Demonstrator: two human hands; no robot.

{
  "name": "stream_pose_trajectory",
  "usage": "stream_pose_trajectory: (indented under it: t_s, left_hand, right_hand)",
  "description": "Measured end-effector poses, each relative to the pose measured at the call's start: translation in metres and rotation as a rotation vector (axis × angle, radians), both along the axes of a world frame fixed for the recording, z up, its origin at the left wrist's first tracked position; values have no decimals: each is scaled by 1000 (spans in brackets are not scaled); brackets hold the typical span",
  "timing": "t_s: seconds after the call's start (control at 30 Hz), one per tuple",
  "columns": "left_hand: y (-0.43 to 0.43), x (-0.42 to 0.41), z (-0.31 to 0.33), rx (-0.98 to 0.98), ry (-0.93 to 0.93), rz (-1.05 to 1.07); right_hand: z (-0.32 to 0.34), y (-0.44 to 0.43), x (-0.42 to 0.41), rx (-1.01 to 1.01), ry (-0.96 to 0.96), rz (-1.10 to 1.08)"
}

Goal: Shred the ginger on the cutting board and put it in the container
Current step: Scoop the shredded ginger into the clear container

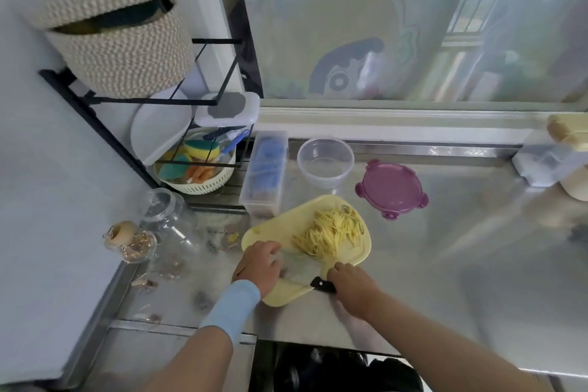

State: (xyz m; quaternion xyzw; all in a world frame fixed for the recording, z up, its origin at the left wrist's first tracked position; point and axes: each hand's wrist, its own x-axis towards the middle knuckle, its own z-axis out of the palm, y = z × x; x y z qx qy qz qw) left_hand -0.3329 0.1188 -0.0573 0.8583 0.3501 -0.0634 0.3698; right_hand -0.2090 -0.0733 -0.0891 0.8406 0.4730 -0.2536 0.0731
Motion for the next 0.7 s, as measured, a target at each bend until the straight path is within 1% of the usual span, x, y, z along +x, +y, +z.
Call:
stream_pose_trajectory:
  t_s: [0.13, 0.23, 0.3, 0.37, 0.4, 0.47, 0.53, 0.6, 0.7]
  left_hand:
    - [6, -25, 10, 82, -160, 139]
    - [6, -18, 29, 229, -389, 303]
    - [3, -3, 43, 269, -523, 439]
    - [-2, 14, 54, 259, -599, 542]
    - [-6, 24, 56, 233, -619, 560]
    - [-13, 42, 54, 176, -588, 521]
    - [-19, 57, 44, 149, -480, 410]
    - [-25, 72, 31, 131, -344, 238]
    - [-33, 95, 13, 217, -124, -63]
  right_hand:
    - [9, 2, -12, 91, 25, -65]
    - [30, 6, -8, 181, 82, -141]
    - [45, 3, 2, 249, 137, -272]
    - [56, -6, 13, 331, 201, -425]
    - [60, -11, 19, 370, 235, -491]
    - [64, -20, 33, 440, 304, -626]
    - [60, -28, 47, 491, 339, -760]
    - [50, -35, 59, 510, 358, -864]
    - [28, -41, 67, 522, 385, -987]
